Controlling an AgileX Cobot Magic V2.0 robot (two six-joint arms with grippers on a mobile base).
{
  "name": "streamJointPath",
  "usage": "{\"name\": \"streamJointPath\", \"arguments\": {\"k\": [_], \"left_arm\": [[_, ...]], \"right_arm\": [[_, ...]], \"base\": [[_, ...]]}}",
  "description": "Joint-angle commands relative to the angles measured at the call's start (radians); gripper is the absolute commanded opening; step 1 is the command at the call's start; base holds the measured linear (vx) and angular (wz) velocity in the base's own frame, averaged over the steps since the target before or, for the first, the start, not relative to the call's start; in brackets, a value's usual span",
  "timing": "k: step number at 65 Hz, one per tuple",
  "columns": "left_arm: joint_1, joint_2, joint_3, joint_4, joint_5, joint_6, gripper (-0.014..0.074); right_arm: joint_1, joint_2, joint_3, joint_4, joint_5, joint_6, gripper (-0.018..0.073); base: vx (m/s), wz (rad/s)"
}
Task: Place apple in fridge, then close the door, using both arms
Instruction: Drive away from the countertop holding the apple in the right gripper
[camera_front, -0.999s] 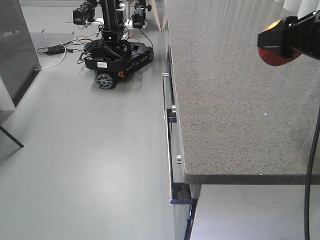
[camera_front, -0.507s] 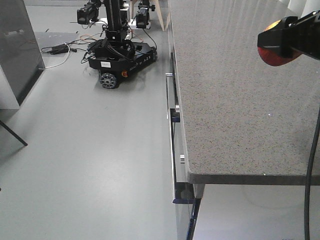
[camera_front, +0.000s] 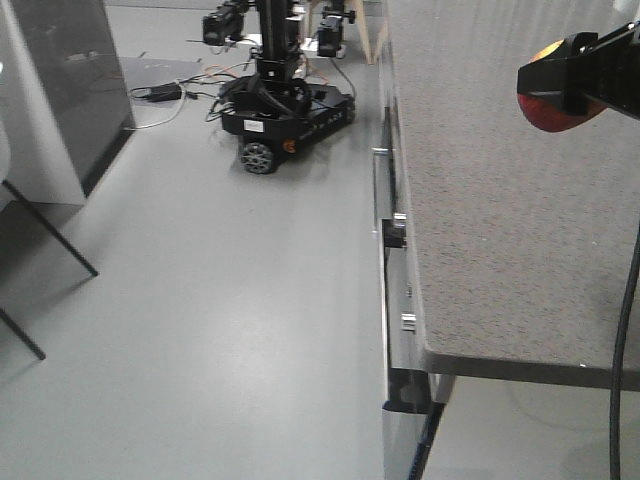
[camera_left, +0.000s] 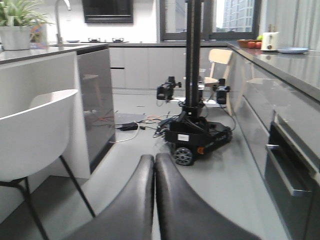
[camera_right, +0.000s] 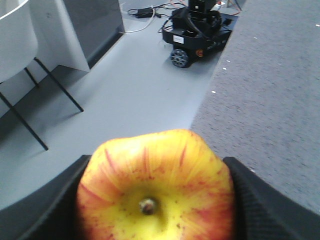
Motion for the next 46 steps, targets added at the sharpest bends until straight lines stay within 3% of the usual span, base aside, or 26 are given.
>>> {"name": "streamJointPath", "arguments": {"k": [1,46], "left_arm": [[-0.005,-0.016,0.021,-0.008,-0.070,-0.004,-0.0006],[-0.005,-0.016,0.021,-0.008,-0.070,-0.004,-0.0006]], "right_arm": [[-0.003,-0.027,-0.032,0.025,-0.063,-0.007,-0.0008],[-0.003,-0.027,-0.032,0.025,-0.062,-0.007,-0.0008]], "base": [[0.00,0.30],[-0.02,0.47]]}}
